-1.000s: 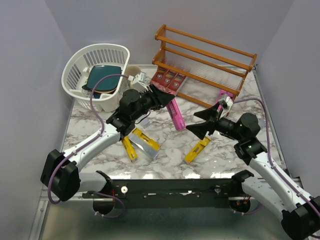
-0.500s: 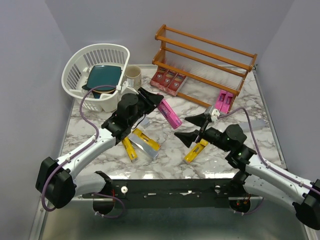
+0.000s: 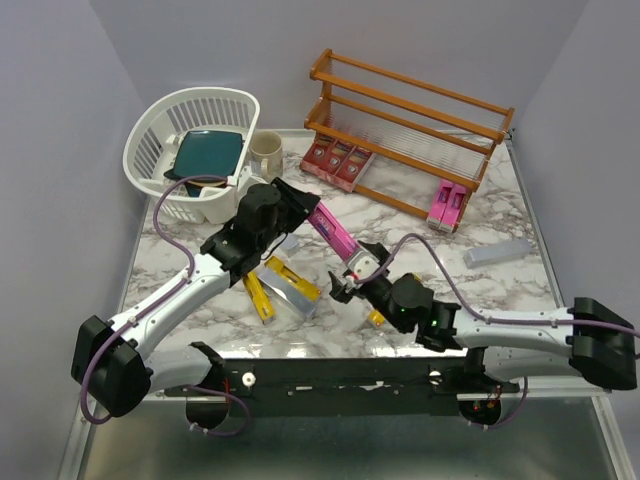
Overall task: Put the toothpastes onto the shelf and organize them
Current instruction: Pick up the toothpaste from the center of the board.
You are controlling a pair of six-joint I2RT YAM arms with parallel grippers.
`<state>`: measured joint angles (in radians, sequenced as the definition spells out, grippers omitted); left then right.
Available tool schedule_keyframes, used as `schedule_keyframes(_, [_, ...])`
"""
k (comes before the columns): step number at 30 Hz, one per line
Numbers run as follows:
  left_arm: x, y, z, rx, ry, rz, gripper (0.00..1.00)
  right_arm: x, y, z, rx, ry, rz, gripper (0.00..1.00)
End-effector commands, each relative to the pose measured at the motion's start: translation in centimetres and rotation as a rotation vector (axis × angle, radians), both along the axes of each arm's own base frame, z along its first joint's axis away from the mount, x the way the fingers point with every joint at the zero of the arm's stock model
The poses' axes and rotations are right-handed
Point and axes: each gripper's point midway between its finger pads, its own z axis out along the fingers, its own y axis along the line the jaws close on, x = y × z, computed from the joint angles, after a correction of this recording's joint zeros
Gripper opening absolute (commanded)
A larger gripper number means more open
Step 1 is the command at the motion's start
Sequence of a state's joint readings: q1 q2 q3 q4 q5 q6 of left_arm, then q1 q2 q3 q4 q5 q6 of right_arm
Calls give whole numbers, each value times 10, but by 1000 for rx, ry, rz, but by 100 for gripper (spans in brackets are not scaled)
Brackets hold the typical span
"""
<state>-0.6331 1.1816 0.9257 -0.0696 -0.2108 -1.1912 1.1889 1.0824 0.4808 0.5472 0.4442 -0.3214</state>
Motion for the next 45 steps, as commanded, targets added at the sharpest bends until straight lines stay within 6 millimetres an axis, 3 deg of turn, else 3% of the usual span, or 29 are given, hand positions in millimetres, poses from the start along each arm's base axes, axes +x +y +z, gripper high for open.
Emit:
schedule_keyframes(1, [0, 7, 20, -23, -14, 46, 24, 23, -22, 35, -75, -235, -310, 100])
schedule_keyframes(2, [0, 8, 20, -25, -9, 49, 24, 26, -22, 26, -124, -247, -350, 100])
schedule_keyframes(8, [-2, 7, 15, -23, 11, 45, 24, 29, -16, 36, -181, -370, -453, 99])
schedule_keyframes(11, [-2, 8, 16, -22, 10, 48, 24, 31, -16, 33, -220, -415, -498, 94])
schedule_keyframes(12, [-2, 7, 16, -19, 12, 47, 24, 31, -19, 41, -207, -441, -521, 91])
schedule_keyframes(19, [-1, 8, 11, -8, 21, 51, 24, 31, -14, 37, -262, -495, -570, 58])
schedule_keyframes(25, [0, 11, 11, 1, 16, 64, 27, 30, -14, 38, -244, -485, -573, 42])
schedule_keyframes(28, [1, 11, 12, 2, 12, 66, 29, 30, -15, 39, -230, -474, -575, 40])
schedule_keyframes(34, [1, 13, 15, 14, -13, 67, 43, 30, -16, 36, -207, -441, -575, 34])
schedule_keyframes(41, [1, 28, 23, 61, -61, 108, 69, 29, -11, 32, -146, -360, -525, 24])
schedule_keyframes(43, [1, 36, 31, 78, -93, 132, 71, 29, -6, 19, -150, -297, -490, 21])
schedule_keyframes(44, [1, 40, 34, 98, -110, 141, 73, 29, -7, 23, -122, -273, -480, 21])
schedule_keyframes(45, [1, 46, 37, 113, -123, 164, 76, 30, -3, 9, -137, -223, -452, 21])
